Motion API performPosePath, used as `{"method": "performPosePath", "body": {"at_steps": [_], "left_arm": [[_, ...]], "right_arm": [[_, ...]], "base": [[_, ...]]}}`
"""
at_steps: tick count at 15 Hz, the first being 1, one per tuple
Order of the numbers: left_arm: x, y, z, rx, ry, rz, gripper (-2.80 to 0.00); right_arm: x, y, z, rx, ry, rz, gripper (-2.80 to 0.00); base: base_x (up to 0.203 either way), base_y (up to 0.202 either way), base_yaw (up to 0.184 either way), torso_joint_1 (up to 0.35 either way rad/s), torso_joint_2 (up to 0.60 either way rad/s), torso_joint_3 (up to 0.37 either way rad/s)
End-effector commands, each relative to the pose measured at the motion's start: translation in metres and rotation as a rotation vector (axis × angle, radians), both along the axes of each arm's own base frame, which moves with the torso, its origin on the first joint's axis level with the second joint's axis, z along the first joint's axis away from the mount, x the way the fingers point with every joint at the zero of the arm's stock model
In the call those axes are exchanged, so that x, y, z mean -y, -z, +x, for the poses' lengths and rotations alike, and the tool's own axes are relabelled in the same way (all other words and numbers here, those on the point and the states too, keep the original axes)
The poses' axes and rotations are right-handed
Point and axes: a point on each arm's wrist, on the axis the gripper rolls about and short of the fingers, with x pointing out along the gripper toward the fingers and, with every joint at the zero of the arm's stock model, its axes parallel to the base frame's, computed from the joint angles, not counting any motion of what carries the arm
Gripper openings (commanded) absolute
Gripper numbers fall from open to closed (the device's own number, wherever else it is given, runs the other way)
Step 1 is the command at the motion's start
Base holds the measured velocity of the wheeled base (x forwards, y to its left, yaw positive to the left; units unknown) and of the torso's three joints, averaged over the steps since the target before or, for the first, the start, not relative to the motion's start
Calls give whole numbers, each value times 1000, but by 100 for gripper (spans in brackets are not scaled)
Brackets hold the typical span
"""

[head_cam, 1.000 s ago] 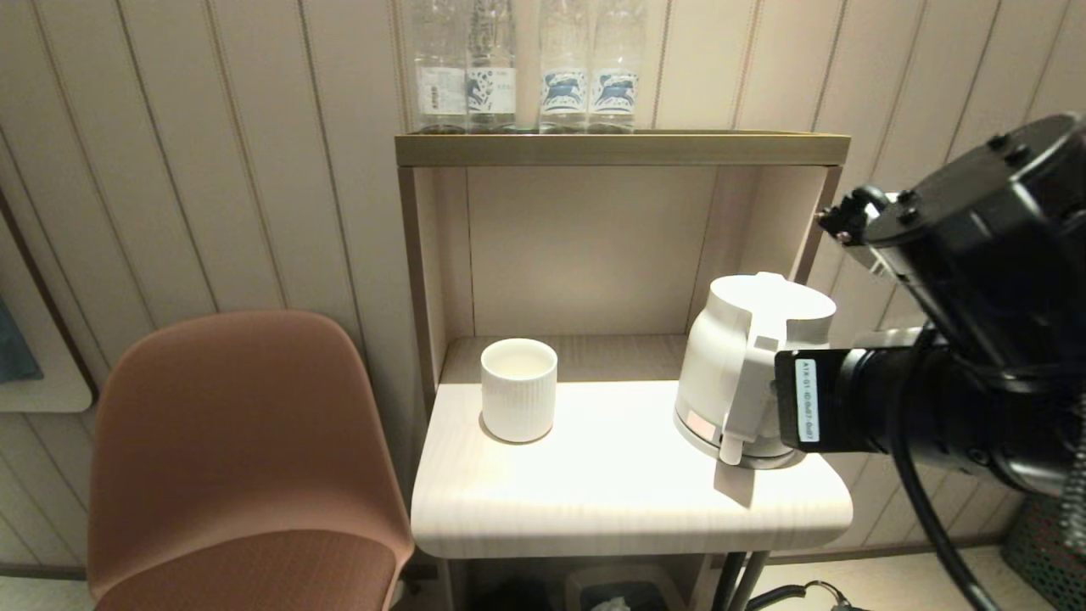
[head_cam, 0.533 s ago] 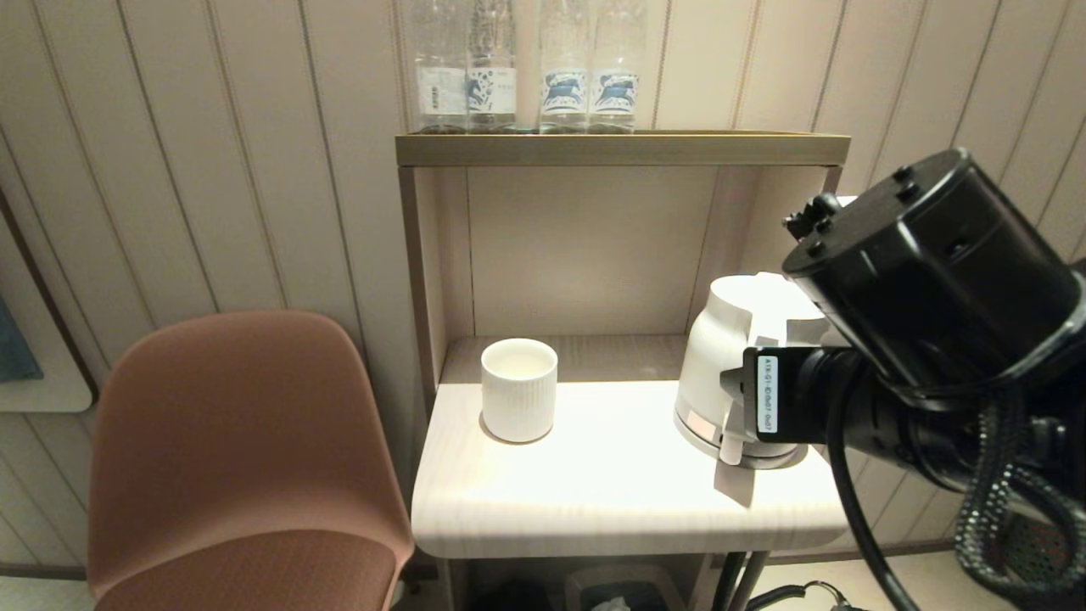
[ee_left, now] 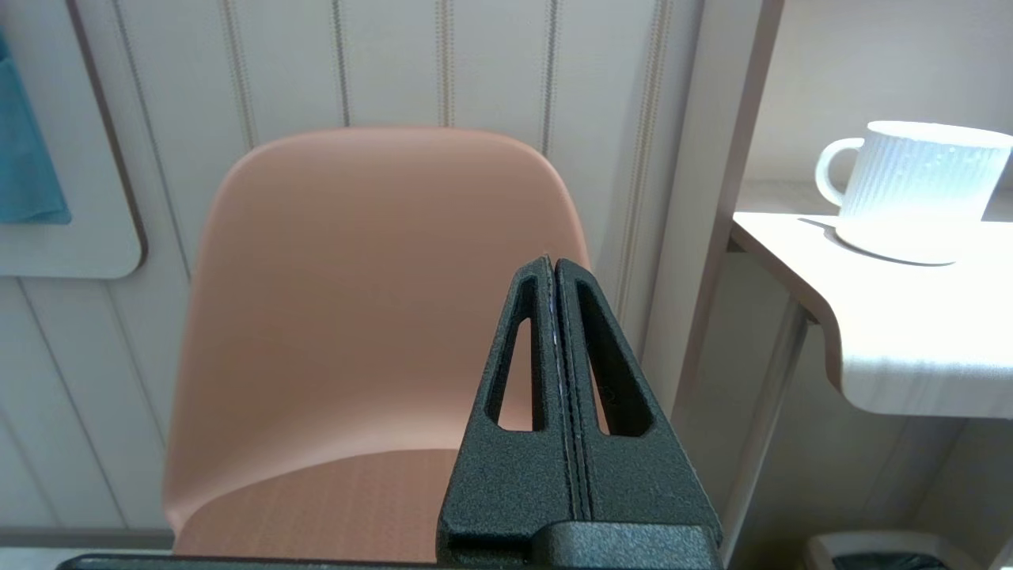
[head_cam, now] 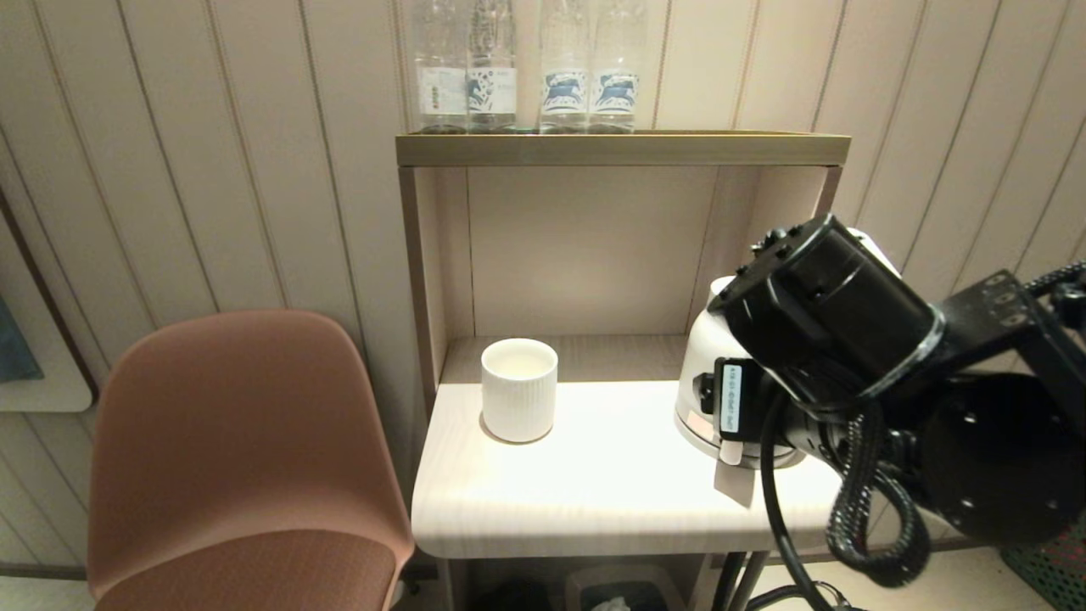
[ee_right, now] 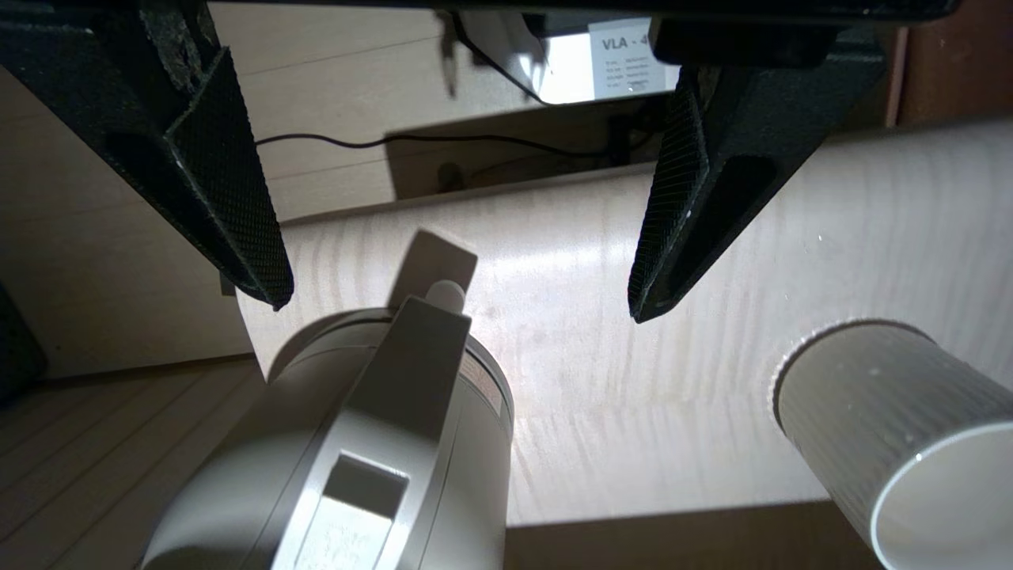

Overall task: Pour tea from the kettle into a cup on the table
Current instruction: Pick up the kettle

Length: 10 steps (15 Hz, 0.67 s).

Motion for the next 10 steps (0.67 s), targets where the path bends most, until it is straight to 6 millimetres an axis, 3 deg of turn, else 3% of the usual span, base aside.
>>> {"method": "performPosePath", "body": {"at_steps": [1,7,10], "left_arm": [[0,0,0,2,0,0,-280],[0,0,0,2,0,0,-280],[0,0,0,1,0,0,-280]], "right_arm": [[-6,4,12,3,24,-7,0],[-4,18,44,53,147,-30,0],[-4,20,47,52,155,-36,0]], "base": [[0,0,0,0,0,0],[0,0,0,0,0,0],[0,0,0,0,0,0]]}}
